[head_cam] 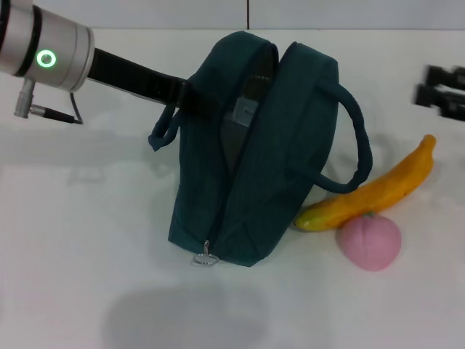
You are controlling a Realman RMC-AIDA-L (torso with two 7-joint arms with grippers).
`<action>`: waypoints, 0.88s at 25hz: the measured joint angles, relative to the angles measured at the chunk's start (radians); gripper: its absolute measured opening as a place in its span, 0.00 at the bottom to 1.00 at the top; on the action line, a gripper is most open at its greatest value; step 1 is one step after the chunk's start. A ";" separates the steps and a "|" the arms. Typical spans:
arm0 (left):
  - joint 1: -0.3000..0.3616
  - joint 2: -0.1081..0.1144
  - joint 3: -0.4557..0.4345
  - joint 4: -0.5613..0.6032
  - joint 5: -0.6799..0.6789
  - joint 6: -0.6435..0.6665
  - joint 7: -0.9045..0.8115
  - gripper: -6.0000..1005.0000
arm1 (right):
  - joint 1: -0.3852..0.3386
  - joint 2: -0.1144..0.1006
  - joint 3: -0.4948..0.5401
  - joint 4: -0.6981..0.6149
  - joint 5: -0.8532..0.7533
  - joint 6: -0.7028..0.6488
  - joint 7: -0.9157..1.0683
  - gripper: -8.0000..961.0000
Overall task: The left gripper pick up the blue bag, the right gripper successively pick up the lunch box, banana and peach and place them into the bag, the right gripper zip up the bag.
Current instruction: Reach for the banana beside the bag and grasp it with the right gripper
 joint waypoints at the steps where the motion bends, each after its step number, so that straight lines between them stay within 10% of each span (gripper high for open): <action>1: 0.000 0.000 0.000 0.000 0.000 0.000 0.001 0.05 | -0.026 0.015 0.054 -0.017 -0.038 0.001 -0.022 0.67; 6: 0.001 -0.003 0.000 0.000 0.002 -0.002 0.001 0.05 | -0.093 0.058 0.160 0.010 -0.132 0.052 -0.157 0.66; 22: -0.026 -0.013 0.004 -0.010 0.038 -0.023 0.002 0.05 | -0.083 0.081 0.153 0.248 -0.129 0.237 -0.399 0.65</action>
